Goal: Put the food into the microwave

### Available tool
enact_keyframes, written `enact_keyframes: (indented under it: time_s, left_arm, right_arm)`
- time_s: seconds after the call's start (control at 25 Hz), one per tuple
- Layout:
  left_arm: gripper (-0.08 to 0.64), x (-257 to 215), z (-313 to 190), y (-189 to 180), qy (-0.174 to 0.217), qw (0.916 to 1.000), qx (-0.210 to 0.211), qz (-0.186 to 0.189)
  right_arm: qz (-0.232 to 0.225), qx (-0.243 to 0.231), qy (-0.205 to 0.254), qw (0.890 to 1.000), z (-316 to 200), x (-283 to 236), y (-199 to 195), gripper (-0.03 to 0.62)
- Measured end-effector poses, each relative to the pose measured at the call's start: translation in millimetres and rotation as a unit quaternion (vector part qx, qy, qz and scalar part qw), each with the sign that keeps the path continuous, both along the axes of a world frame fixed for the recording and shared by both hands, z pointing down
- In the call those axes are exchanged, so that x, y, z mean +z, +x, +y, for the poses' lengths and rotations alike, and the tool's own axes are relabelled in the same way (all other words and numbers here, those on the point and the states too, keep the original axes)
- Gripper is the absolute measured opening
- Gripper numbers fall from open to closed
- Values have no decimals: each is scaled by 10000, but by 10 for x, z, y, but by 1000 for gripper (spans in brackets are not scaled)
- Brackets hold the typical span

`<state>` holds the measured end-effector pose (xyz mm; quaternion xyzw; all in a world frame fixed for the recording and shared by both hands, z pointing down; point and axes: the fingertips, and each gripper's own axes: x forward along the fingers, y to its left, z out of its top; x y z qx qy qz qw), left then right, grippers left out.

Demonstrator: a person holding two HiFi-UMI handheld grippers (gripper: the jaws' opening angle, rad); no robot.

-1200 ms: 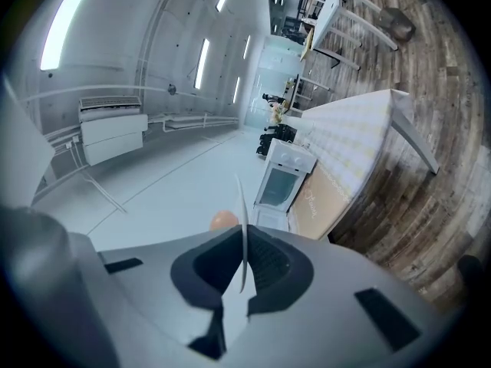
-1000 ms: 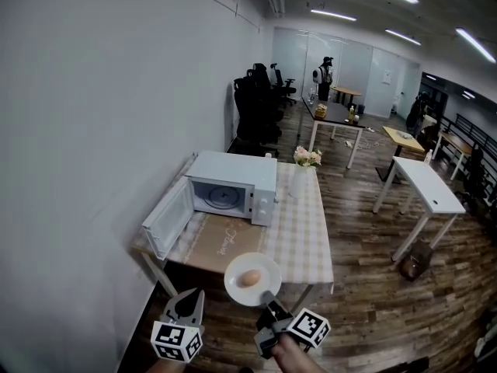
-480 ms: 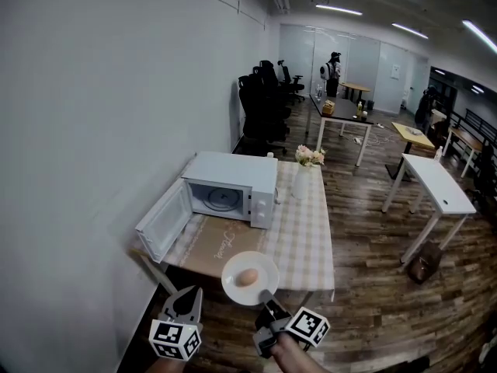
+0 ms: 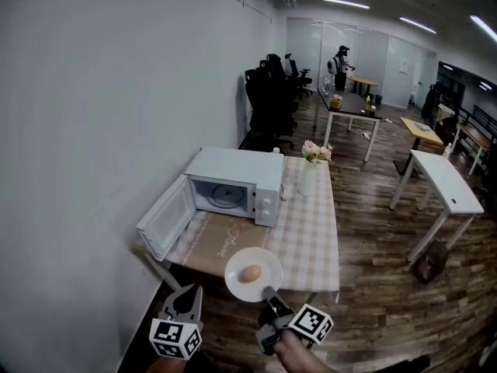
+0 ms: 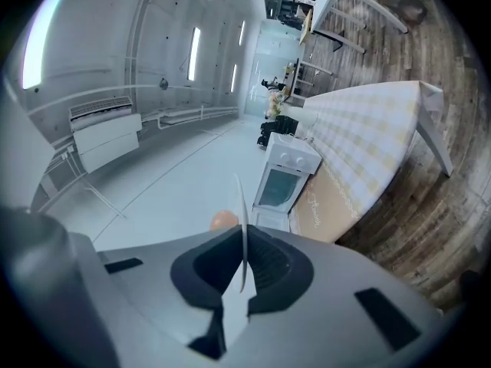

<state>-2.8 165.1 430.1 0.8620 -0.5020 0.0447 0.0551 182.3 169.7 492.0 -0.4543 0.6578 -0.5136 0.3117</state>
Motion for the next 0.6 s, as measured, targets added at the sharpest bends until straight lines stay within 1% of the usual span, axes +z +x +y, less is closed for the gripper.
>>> enact_keyframes:
  time_s: [0.28, 0.6]
  left_arm:
    - [6, -6, -235, -28, 4, 9999, 88, 55]
    - [6, 12, -584, -197, 27, 9997, 215, 118]
  right_arm:
    - [-29, 49, 26, 10000, -244, -70, -92, 17]
    - [29, 164, 62, 9998, -571, -85, -242, 17]
